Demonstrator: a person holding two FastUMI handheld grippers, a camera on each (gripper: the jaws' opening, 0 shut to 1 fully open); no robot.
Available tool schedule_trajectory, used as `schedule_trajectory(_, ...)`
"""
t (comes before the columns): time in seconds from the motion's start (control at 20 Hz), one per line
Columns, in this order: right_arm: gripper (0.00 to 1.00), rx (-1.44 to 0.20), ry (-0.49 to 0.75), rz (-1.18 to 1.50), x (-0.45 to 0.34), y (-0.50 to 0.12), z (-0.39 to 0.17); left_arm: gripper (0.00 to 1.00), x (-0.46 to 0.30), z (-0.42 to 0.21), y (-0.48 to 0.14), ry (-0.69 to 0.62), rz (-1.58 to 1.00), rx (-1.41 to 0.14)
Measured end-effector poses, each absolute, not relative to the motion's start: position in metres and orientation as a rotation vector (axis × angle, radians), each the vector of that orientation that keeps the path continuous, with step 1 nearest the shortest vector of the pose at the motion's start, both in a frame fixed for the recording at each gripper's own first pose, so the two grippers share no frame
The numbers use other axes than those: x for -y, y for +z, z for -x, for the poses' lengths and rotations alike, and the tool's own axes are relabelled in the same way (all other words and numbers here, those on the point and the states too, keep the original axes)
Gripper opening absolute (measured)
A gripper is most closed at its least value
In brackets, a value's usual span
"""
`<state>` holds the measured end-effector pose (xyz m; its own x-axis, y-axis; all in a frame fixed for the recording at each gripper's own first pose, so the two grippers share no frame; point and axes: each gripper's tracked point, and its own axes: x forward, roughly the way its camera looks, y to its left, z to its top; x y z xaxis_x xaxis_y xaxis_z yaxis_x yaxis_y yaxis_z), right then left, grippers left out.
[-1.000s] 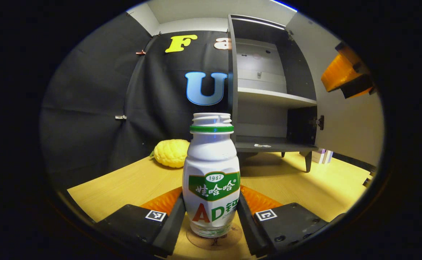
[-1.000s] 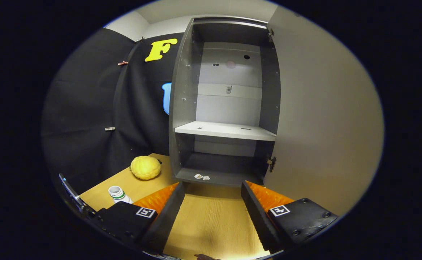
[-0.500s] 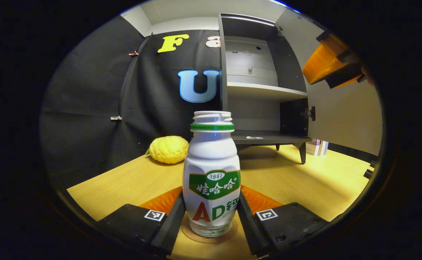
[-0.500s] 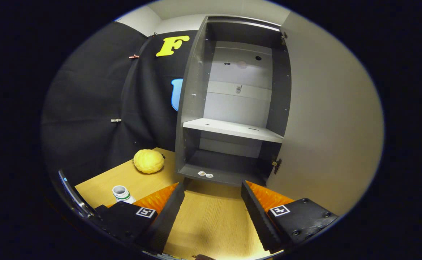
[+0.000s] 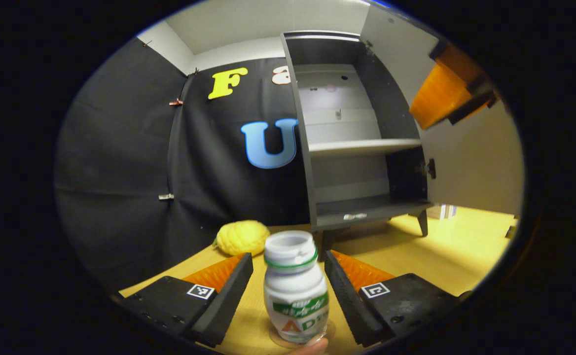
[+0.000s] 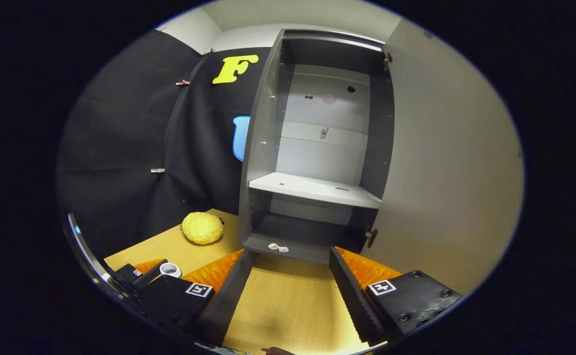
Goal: Open the cabinet door with the right hand, grasp the bottle in the cabinet with the left hand and place it on the coaster, then close the cabinet door with the right hand.
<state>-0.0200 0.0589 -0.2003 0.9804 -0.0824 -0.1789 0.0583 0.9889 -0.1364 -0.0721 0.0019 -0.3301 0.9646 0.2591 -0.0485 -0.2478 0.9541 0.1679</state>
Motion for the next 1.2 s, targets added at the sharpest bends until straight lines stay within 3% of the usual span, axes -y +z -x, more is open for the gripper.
schedule_trajectory(0.3, 0.95, -0.117, -0.106, 0.071, -0.044, -0.115, 0.063, 0.92, 0.022, 0.082, -0.197, 0.167, -0.070, -0.001)
schedule_trajectory(0.35, 1.00, -0.110, -0.110, 0.052, -0.041, -0.102, 0.076, 0.92, 0.028, 0.087, -0.176, 0.144, -0.044, 0.007)
schedule_trajectory(0.55, 0.98, -0.173, -0.145, 0.033, -0.027, -0.092, 0.132, 0.94, 0.054, 0.090, -0.113, 0.025, -0.012, -0.014)
schedule_trajectory(0.8, 1.00, -0.159, -0.245, -0.058, 0.017, -0.060, 0.199, 0.94, 0.098, 0.083, -0.074, -0.132, -0.017, -0.062)
schedule_trajectory(0.85, 0.94, -0.141, -0.287, -0.060, 0.038, -0.054, 0.210, 0.94, 0.107, 0.081, -0.069, -0.149, -0.023, -0.063)
schedule_trajectory(0.9, 0.98, -0.119, -0.340, -0.059, 0.063, -0.045, 0.219, 0.94, 0.118, 0.078, -0.066, -0.170, -0.011, -0.065)
schedule_trajectory(0.95, 0.94, -0.098, -0.377, -0.060, 0.087, -0.038, 0.226, 0.94, 0.128, 0.073, -0.066, -0.185, 0.007, -0.073)
schedule_trajectory(1.0, 1.00, -0.086, -0.400, -0.073, 0.108, -0.031, 0.228, 0.94, 0.139, 0.070, -0.067, -0.198, 0.029, -0.087)
schedule_trajectory(1.2, 1.00, 0.006, -0.345, -0.248, 0.157, 0.007, 0.212, 0.92, 0.172, 0.051, -0.057, -0.169, 0.034, -0.081)
